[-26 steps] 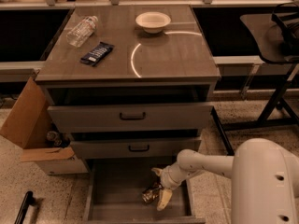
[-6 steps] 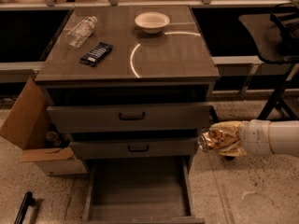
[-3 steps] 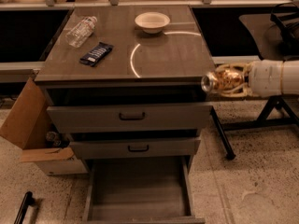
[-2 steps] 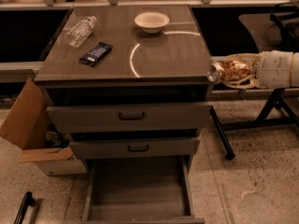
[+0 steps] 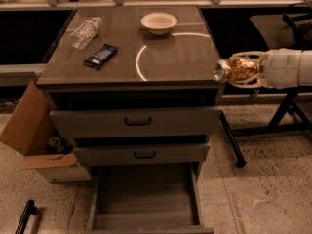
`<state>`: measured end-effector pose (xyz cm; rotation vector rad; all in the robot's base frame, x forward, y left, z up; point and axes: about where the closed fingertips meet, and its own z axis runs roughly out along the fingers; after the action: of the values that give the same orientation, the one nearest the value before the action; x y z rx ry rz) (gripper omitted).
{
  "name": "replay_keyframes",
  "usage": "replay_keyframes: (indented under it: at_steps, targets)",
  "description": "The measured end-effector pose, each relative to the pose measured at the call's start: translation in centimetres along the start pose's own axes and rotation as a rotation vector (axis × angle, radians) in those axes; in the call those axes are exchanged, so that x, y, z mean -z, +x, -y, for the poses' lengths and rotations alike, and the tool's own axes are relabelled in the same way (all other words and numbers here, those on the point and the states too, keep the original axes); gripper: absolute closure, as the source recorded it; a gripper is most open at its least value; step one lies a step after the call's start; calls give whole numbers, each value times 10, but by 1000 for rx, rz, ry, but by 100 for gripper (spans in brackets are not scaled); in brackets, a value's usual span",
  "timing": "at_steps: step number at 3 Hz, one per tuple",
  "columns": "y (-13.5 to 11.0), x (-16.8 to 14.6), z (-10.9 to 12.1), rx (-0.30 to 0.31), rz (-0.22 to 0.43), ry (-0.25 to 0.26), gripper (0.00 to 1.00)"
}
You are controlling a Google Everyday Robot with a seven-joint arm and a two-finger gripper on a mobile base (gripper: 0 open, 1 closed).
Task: Pick orange can from bottom drawer and place on counter
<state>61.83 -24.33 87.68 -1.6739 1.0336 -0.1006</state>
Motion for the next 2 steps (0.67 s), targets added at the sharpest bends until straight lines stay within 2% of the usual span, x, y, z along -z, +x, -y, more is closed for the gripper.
replay_keyframes:
  at_steps: [1,2]
  targets:
    - [-9,-21,39,-1,27,-14,100]
    - [-18,-42,66,20,41,-33,100]
